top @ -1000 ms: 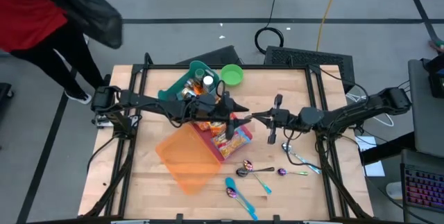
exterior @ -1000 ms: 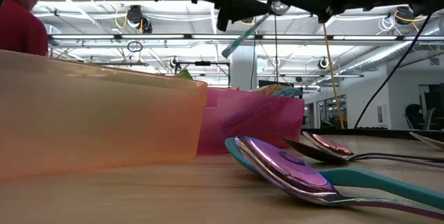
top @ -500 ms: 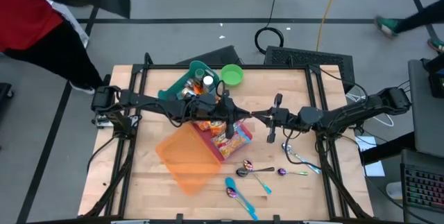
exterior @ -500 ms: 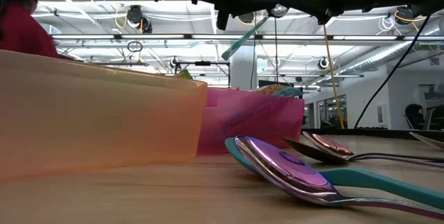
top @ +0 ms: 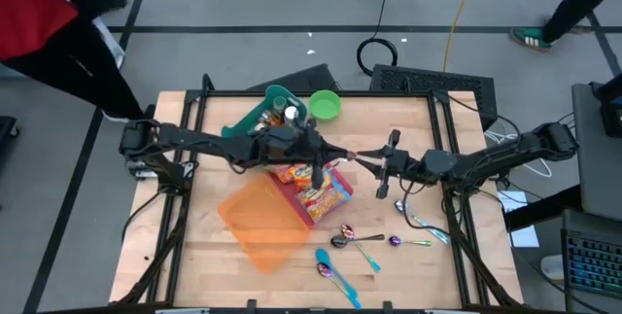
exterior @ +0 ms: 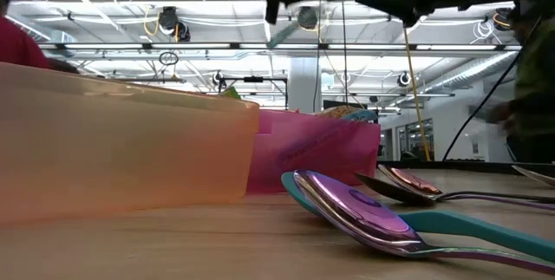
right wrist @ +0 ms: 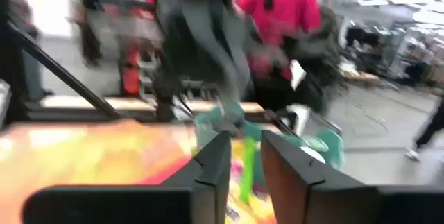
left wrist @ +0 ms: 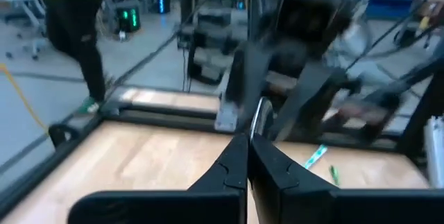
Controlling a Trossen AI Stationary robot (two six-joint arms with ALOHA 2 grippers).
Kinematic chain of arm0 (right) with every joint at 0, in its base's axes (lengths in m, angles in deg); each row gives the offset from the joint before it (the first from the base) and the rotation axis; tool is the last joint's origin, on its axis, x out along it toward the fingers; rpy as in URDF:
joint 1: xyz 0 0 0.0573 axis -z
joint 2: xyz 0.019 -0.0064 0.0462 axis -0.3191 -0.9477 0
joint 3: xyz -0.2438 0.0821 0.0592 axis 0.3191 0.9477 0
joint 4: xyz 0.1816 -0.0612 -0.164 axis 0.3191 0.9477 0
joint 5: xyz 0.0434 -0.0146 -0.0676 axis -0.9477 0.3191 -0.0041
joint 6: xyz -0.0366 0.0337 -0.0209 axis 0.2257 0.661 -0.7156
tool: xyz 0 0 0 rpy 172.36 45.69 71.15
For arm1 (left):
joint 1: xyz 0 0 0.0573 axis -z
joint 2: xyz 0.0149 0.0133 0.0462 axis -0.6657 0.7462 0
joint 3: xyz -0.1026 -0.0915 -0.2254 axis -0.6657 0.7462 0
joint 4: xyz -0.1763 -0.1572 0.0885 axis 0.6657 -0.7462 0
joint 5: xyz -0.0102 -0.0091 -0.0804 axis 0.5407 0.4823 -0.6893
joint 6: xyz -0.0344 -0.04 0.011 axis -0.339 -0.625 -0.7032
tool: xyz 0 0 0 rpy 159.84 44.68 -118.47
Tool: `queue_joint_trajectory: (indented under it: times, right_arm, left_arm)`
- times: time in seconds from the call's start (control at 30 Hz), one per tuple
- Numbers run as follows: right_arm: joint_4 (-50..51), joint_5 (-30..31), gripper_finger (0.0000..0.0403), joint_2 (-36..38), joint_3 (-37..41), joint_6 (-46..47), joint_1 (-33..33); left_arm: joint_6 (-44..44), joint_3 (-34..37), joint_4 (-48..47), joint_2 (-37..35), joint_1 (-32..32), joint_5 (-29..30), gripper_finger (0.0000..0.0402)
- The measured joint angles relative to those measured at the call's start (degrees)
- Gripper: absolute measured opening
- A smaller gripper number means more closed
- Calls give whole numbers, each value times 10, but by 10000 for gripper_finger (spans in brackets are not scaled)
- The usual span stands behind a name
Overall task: Pick & Place Food Item
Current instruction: Put the top white blue spoon into the orange bin
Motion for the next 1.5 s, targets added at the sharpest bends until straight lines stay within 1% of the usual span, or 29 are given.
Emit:
queue_joint_trajectory:
  times: [0.1, 0.17, 0.27, 0.33, 0.4, 0.43, 0.5, 0.57, 0.6, 0.67, 0.7, 0.73, 0.8, 0.9, 0.97, 1.03, 1.17, 1.33, 1.5]
  right_arm:
    - [46, 12, 96, 21, 1, -3, -7]
    - [66, 10, 112, 39, 1, -3, -14]
    - [94, 10, 129, 60, 1, -3, -23]
    - [108, 10, 137, 72, 1, -3, -26]
    - [107, 10, 140, 75, 0, -2, -29]
    - [110, 9, 140, 76, 0, -2, -29]
    - [112, 9, 139, 76, 1, -3, -29]
    - [112, 10, 137, 74, 1, -3, -29]
    - [112, 10, 136, 74, 1, -3, -29]
    - [111, 10, 134, 73, 1, -3, -28]
    - [111, 10, 133, 73, 1, -3, -28]
    - [108, 10, 133, 73, 1, -3, -28]
    - [104, 10, 133, 73, 1, -3, -28]
    - [97, 10, 134, 73, 1, 2, -28]
    - [93, 10, 134, 73, 1, 12, -28]
    - [94, 10, 133, 73, 1, 15, -29]
    - [94, 9, 131, 73, 1, 15, -29]
    - [94, 9, 132, 73, 1, 14, -29]
    - [94, 8, 132, 73, 1, 13, -29]
  left_arm:
    - [4, 20, 7, -36, 7, -4, 2]
    - [1, 53, 10, -68, 14, 9, 1]
    - [-10, 132, 51, -130, 32, 63, 1]
    - [-24, 201, 117, -174, 58, 115, 1]
    - [-38, 279, 185, -211, 94, 183, 1]
    - [-45, 319, 226, -226, 120, 227, 1]
    - [-53, 388, 306, -238, 176, 336, 1]
    - [-57, 439, 372, -237, 242, 453, 1]
    - [-62, 457, 387, -233, 276, 509, 1]
    - [-75, 466, 401, -208, 329, 603, 0]
    - [-76, 467, 399, -192, 350, 640, 0]
    - [-75, 468, 398, -176, 367, 658, 0]
    - [-67, 467, 399, -149, 393, 655, 0]
    - [-45, 466, 393, -121, 407, 633, 0]
    - [-54, 466, 384, -118, 411, 631, 0]
    - [-73, 466, 362, -125, 416, 600, 0]
    - [-132, 466, 268, -167, 417, 530, 0]
    - [-216, 466, 115, -224, 398, 494, 0]
    - [-306, 466, -37, -266, 361, 424, 0]
